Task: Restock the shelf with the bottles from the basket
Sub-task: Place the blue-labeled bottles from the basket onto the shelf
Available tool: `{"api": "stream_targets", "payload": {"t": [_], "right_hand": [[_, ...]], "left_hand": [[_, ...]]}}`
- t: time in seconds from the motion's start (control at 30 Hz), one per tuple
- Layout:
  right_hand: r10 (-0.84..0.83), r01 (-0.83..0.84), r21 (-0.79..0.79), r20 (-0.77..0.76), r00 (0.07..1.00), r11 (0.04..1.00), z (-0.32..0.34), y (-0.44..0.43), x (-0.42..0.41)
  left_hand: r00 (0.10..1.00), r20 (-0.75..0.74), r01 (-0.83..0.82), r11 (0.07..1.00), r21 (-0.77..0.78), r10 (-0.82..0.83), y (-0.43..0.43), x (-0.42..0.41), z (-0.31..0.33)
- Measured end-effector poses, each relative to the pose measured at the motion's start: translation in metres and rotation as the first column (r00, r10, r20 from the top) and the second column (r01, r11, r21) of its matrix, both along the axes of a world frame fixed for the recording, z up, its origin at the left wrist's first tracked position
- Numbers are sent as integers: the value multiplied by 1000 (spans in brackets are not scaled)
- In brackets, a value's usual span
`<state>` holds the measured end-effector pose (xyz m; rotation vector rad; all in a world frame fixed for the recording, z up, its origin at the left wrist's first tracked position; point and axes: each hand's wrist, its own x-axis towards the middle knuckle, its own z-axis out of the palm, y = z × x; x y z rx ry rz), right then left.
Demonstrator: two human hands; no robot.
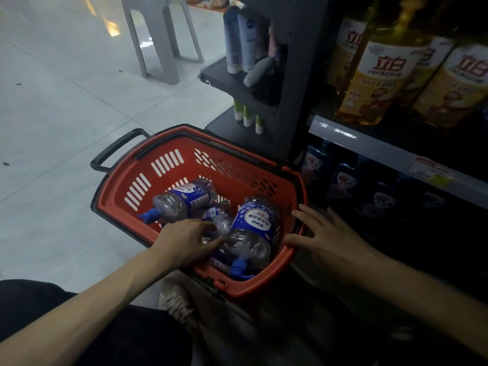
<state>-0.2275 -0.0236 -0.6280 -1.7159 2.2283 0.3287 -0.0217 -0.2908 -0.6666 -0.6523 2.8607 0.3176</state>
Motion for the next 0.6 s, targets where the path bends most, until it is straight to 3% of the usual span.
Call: {"api": "stream_targets", "payload": {"t": [0.37,0.47,0.6], "right_hand": [[-55,55,31,5,998,998,11,11,5],[-32,32,-32,-9,999,999,-1,20,6],[-35,31,-88,-41,999,996,-10,28,11]], "left_hand": [[996,79,52,997,-53,-47,21,-27,6],[981,176,89,995,-35,-82,29,-43,5],[977,214,17,1000,17,-20,42,-68,-3]]}}
